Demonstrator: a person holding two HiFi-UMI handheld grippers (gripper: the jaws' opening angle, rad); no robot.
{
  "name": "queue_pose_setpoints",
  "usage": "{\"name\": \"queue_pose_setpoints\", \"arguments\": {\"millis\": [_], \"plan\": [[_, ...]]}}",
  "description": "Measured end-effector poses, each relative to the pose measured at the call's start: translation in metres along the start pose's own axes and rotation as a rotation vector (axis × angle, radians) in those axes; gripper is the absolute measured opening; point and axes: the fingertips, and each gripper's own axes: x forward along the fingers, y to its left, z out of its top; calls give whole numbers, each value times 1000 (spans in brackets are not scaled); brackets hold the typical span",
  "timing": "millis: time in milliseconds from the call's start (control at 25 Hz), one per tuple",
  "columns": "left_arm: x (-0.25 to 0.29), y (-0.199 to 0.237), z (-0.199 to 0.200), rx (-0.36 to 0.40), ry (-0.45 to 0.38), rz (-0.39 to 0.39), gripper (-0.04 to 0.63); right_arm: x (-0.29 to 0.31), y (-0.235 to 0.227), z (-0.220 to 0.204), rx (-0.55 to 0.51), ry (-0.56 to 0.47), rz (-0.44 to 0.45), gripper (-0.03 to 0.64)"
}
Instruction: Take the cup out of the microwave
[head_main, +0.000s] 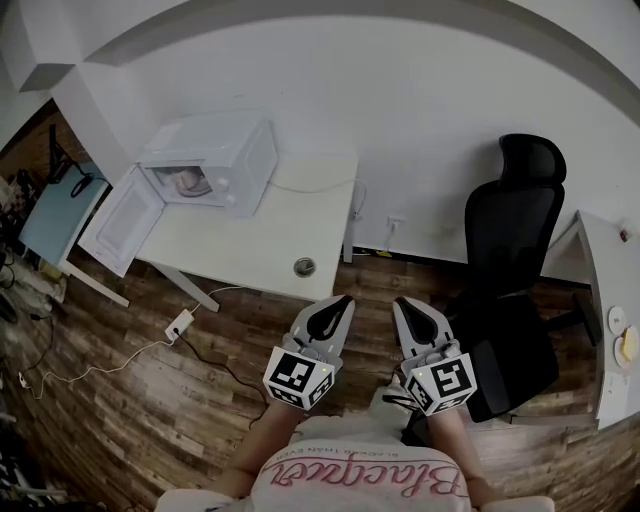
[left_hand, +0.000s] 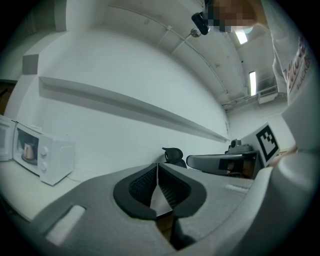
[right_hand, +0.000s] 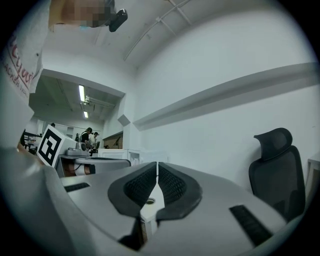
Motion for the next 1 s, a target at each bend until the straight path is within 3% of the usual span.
{"name": "queue_pose_setpoints", "arguments": {"millis": [480, 1000], "plan": [[-76, 47, 7, -5, -16, 121, 14, 28, 82, 0, -12, 2, 118, 18], [-98, 64, 4, -16, -18, 171, 14, 36, 101, -9, 22, 19, 144, 18]]}}
